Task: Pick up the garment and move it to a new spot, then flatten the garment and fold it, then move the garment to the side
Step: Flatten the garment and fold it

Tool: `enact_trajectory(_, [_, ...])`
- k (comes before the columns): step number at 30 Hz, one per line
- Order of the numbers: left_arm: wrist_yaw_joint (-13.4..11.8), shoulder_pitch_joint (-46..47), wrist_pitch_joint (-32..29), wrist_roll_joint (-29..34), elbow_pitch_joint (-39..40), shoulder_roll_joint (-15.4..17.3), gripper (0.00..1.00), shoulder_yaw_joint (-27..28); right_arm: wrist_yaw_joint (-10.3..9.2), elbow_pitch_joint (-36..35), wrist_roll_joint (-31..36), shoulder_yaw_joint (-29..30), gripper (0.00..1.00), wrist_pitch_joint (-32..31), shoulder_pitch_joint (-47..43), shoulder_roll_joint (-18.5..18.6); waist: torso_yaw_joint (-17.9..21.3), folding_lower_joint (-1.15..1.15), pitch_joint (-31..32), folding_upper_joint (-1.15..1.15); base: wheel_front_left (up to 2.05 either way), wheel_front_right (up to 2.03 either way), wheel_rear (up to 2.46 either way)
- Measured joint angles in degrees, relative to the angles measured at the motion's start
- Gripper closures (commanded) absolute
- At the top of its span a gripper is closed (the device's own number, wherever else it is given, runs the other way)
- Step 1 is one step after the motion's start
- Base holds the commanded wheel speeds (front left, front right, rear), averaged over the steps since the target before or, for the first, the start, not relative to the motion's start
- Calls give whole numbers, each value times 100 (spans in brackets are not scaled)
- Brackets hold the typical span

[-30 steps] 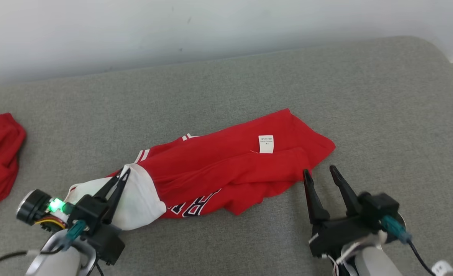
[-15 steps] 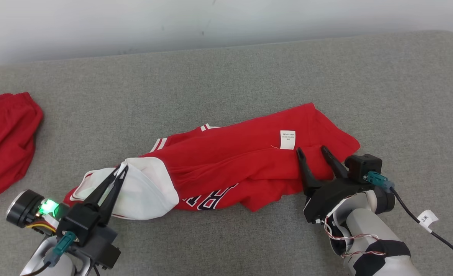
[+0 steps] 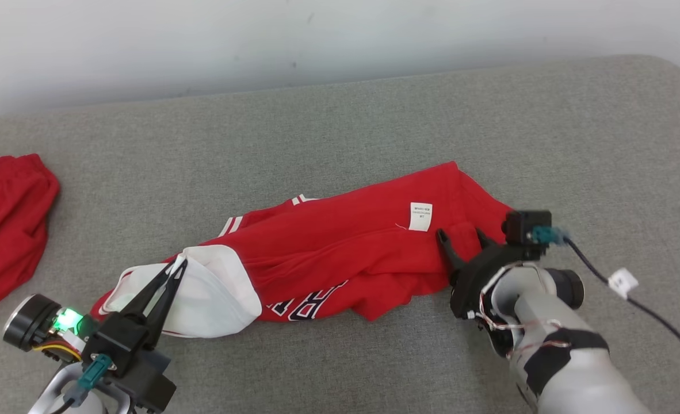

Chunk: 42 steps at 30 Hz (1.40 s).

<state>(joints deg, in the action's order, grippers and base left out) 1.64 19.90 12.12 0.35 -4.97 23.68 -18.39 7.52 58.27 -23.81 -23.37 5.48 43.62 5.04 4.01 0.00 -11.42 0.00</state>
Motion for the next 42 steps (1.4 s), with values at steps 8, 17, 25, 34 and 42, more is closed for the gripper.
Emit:
enact_trajectory(8, [3,-2,-151,-32,180,121,100,4,0,648,134,-53,0,-1070,772,-49,41,0,-27,0,0,0,0])
enact_trajectory(17, [-12,-26,-288,-51,346,215,100,-8,0,1187,541,-19,0,-1408,1237,-152,37,0,-50,0,0,0,0])
enact_trajectory(25, [-52,-77,-363,-92,480,283,100,-7,0,1414,1016,132,0,-1556,1348,-194,80,0,-37,0,0,0,0])
enact_trajectory(34, [-81,-90,-402,-119,555,316,100,-34,0,1321,1350,255,14,-1601,1350,-205,111,0,-10,0,0,0,0])
enact_trajectory(42, [-132,-91,-425,-170,554,350,100,-38,0,751,1246,79,77,-1978,1102,-209,106,0,-23,0,0,0,0])
